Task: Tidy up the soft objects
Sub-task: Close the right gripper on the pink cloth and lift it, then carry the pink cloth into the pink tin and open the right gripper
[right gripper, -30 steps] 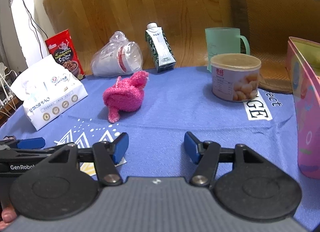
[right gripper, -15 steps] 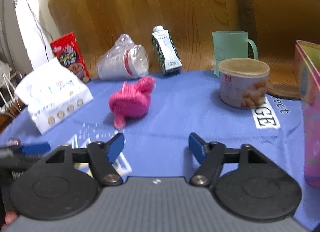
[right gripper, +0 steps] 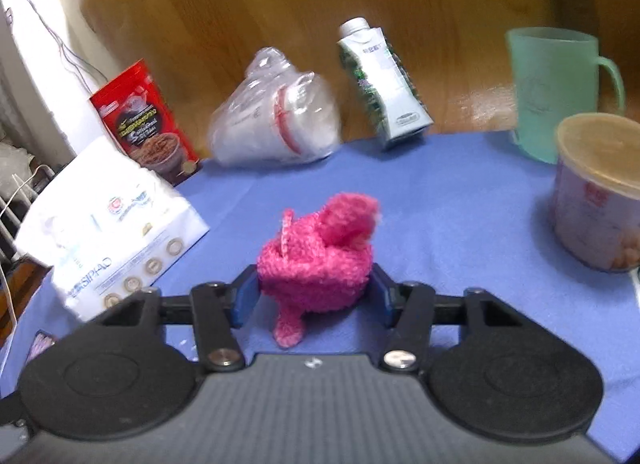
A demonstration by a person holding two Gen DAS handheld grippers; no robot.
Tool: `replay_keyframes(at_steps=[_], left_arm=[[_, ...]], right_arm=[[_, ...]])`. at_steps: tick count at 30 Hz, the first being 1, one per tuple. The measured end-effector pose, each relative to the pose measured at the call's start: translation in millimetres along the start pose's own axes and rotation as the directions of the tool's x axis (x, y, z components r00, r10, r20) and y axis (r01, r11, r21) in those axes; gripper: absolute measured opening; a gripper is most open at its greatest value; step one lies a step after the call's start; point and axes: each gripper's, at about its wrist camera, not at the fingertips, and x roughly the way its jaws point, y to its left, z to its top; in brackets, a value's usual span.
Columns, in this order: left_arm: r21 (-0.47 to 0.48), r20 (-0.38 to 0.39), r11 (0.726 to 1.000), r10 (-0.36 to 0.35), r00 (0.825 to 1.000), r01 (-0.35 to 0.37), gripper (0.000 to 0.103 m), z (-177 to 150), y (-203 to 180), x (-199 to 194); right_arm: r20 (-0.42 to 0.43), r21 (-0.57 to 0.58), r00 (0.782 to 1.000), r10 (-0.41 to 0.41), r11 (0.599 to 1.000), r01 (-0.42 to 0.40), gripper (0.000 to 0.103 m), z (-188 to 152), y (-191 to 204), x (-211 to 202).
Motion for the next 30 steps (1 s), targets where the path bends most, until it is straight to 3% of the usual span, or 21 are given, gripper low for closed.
replay_keyframes(at_steps=[5, 9, 16, 20, 23, 25, 28, 30], left_arm=[[0.002, -0.001, 1.000, 0.000, 1.000, 0.000, 0.103, 0, 0, 0], [0.027, -0.011, 1.000, 0.008, 1.000, -0.008, 0.103, 0, -4, 1], [0.142, -0.038, 0.990, 0.004, 0.999, 0.002, 0.103, -6, -30, 0], [0.134, -0.058, 0.980, -0.138, 0.989, 0.145, 0.103, -15, -59, -19], [0.138, -0.101, 0.933, -0.321, 0.942, 0.333, 0.102, -22, -90, -38], [0.150, -0.131, 0.887, -0.420, 0.898, 0.437, 0.102, -26, -110, -49], [0.174, -0.160, 0.825, -0.515, 0.842, 0.538, 0.102, -29, -136, -60], [0.171, -0.175, 0.807, -0.540, 0.823, 0.565, 0.102, -29, -150, -61]], right_arm=[[0.010, -0.121, 0.999, -0.033, 0.992, 0.034, 0.056, -26, -6, -35], [0.032, -0.197, 0.996, -0.080, 0.977, 0.085, 0.056, -65, -17, -89], [0.120, -0.217, 0.974, -0.195, 0.952, 0.217, 0.056, -128, -39, -173], [0.135, -0.212, 0.963, -0.233, 0.943, 0.258, 0.061, -147, -45, -194], [0.157, -0.200, 0.959, -0.237, 0.943, 0.266, 0.075, -156, -49, -206], [0.162, -0.201, 0.960, -0.229, 0.944, 0.260, 0.076, -159, -51, -212], [0.180, -0.210, 0.960, -0.215, 0.945, 0.251, 0.076, -159, -55, -218], [0.188, -0.218, 0.959, -0.210, 0.943, 0.250, 0.076, -156, -58, -217]])
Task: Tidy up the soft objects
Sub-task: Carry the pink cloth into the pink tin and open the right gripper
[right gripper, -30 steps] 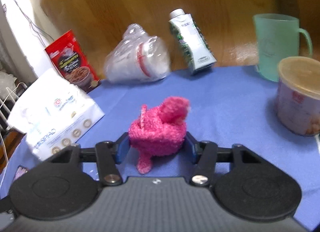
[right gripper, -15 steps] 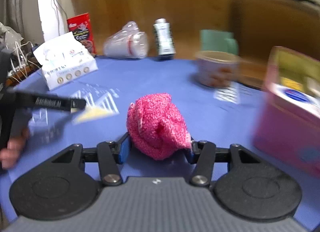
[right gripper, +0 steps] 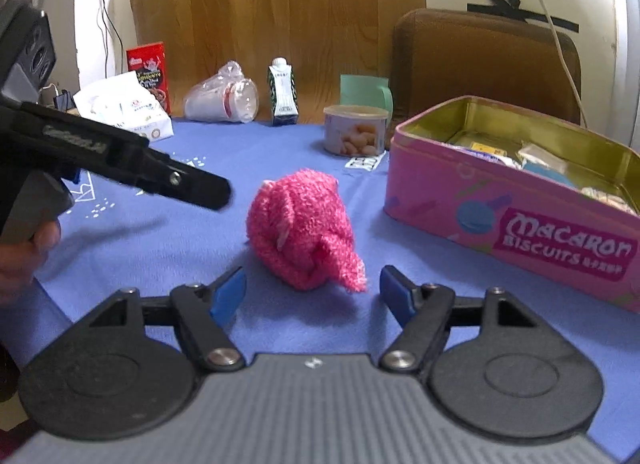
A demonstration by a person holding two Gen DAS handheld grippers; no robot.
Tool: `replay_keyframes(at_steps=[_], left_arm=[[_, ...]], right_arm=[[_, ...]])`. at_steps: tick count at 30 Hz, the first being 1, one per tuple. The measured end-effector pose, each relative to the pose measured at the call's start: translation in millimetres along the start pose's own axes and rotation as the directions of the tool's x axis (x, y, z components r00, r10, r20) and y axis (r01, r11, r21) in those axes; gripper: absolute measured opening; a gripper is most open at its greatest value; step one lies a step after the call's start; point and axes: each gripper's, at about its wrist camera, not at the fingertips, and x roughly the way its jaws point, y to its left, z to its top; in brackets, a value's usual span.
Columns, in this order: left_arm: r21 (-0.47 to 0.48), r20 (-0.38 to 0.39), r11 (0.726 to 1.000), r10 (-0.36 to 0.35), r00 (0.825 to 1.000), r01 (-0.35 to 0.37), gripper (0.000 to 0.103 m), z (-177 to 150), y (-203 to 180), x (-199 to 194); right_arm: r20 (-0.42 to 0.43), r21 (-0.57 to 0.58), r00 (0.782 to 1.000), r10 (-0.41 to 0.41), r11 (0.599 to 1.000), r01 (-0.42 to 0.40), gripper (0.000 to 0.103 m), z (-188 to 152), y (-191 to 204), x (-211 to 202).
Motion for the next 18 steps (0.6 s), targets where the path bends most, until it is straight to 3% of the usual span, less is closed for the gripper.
replay_keyframes(at_steps=[2, 3, 4, 5, 11, 14, 18], left_arm=[[0.007, -0.036, 1.000, 0.000, 0.999, 0.000, 0.090, 3, -8, 15], [0.018, -0.060, 1.000, -0.005, 0.998, 0.006, 0.072, 5, -10, 23], [0.021, -0.093, 1.000, -0.020, 0.995, 0.022, 0.055, 6, -12, 31], [0.008, -0.110, 0.999, -0.051, 0.993, 0.053, 0.052, 6, -12, 32], [0.141, -0.025, 0.985, -0.098, 0.995, 0.100, 0.050, 42, -53, 20], [0.205, 0.001, 0.971, -0.128, 0.992, 0.125, 0.050, 73, -83, 37], [0.245, -0.009, 0.963, -0.111, 0.994, 0.109, 0.050, 106, -115, 86]], right_arm=[[-0.002, -0.009, 1.000, 0.001, 1.000, -0.001, 0.075, 2, -1, 6], [-0.004, -0.016, 1.000, 0.012, 1.000, -0.012, 0.075, 3, -1, 10], [-0.017, -0.021, 0.999, 0.030, 0.999, -0.031, 0.062, 3, -2, 14], [-0.035, -0.015, 0.998, 0.048, 0.999, -0.048, 0.046, 3, -3, 18], [0.090, 0.047, 0.996, 0.018, 0.999, -0.022, 0.042, 15, -26, -10], [0.156, 0.058, 0.986, -0.051, 0.997, 0.042, 0.042, 35, -51, -24], [0.102, 0.082, 0.983, -0.150, 0.986, 0.142, 0.043, 65, -97, -11]])
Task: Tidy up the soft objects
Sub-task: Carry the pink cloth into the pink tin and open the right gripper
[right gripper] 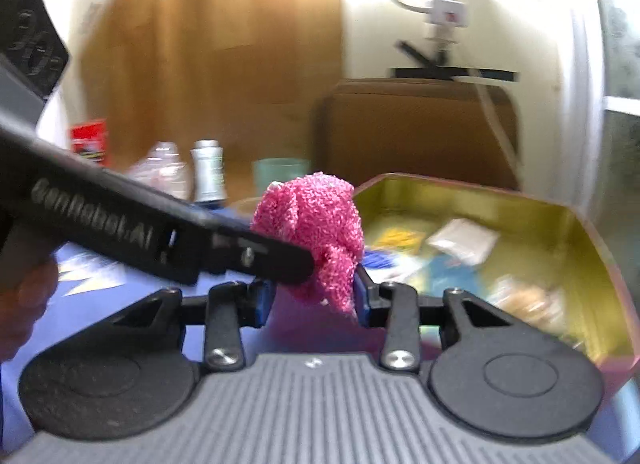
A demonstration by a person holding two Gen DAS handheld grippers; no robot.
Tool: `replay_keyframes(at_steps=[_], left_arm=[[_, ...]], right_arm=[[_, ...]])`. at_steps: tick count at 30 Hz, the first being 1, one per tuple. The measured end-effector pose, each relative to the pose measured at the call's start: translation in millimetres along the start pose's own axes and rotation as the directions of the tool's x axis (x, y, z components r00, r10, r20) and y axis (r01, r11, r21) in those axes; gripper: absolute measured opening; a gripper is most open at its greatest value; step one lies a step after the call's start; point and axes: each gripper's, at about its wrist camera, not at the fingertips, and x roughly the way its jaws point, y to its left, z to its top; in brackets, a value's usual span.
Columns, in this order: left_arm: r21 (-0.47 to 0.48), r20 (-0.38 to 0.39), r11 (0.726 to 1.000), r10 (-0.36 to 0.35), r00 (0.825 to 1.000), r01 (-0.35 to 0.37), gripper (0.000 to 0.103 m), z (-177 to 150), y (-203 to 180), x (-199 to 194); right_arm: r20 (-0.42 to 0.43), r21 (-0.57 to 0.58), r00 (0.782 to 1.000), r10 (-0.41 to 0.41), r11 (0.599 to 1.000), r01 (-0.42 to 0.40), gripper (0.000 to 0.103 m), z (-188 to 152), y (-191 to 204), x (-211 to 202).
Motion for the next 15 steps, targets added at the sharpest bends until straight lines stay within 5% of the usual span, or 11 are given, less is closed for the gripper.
replay_keyframes(at_steps=[3, 5, 7, 9, 11, 15], left_arm=[[-0.046, -0.040, 0.999, 0.016, 0.999, -0.018, 0.054, 21, -3, 44], [-0.091, -0.055, 0.994, 0.054, 0.997, -0.059, 0.066, 33, 2, 68], [-0.108, -0.056, 0.985, 0.132, 0.990, -0.137, 0.094, 41, 7, 83], [-0.112, -0.044, 0.970, 0.211, 0.976, -0.215, 0.097, 43, 16, 87], [-0.129, -0.022, 0.970, 0.206, 0.978, -0.207, 0.097, 43, 24, 81], [-0.141, 0.019, 0.966, 0.222, 0.975, -0.217, 0.097, 40, 33, 60]], right_arm=[[-0.112, 0.051, 0.993, -0.034, 0.998, 0.040, 0.043, 16, -34, 31], [-0.176, 0.070, 0.983, -0.061, 0.995, 0.074, 0.043, 24, -51, 48], [-0.225, 0.102, 0.969, -0.104, 0.986, 0.130, 0.047, 30, -68, 65], [-0.257, 0.110, 0.955, -0.152, 0.977, 0.185, 0.060, 33, -82, 74], [-0.240, 0.132, 0.952, -0.189, 0.965, 0.225, 0.081, 34, -92, 73], [-0.212, 0.172, 0.955, -0.205, 0.955, 0.243, 0.081, 27, -105, 59]])
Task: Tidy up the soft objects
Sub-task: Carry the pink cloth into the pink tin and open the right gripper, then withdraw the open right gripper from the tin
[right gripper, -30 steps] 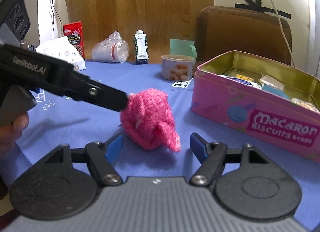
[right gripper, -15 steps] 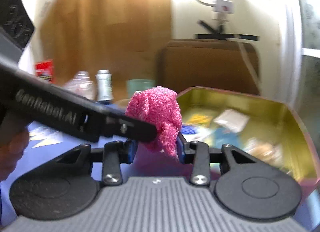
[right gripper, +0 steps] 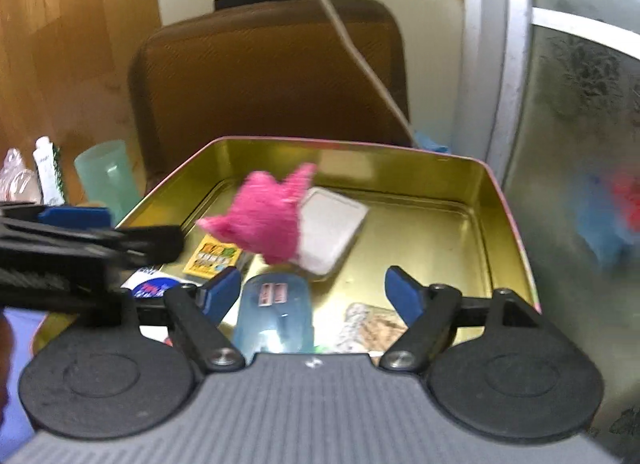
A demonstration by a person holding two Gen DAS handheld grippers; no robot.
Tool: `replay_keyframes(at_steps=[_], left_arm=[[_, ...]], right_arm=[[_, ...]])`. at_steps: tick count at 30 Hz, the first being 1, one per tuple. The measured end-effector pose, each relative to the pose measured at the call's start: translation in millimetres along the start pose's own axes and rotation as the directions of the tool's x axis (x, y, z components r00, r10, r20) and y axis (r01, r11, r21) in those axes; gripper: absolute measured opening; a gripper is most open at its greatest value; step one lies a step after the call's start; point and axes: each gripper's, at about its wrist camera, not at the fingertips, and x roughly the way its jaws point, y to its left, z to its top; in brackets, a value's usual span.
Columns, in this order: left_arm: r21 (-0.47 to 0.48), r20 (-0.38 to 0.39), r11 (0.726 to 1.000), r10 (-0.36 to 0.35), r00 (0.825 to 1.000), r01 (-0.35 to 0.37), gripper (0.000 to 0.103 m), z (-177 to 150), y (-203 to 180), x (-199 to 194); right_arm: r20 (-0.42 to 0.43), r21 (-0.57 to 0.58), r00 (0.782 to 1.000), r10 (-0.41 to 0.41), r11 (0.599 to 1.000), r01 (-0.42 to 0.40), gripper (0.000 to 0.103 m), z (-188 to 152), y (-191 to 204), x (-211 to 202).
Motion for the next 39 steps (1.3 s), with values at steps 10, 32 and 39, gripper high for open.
replay_keyframes(at_steps=[10, 32, 39], left_arm=[[0.039, 0.027, 0.999, 0.020, 0.999, -0.021, 0.098, -30, 8, -59], [0.054, -0.072, 0.986, 0.159, 0.985, -0.155, 0.103, -121, 18, -130], [0.021, -0.108, 0.984, 0.177, 0.978, -0.175, 0.103, -139, 32, -139]], right_arm=[[0.160, 0.021, 0.984, 0.082, 0.996, -0.086, 0.080, -31, -4, -54], [0.207, 0.161, 0.971, 0.116, 0.975, -0.151, 0.082, -126, 44, -119], [0.140, 0.130, 0.987, 0.078, 0.987, -0.097, 0.101, -133, 70, -119]])
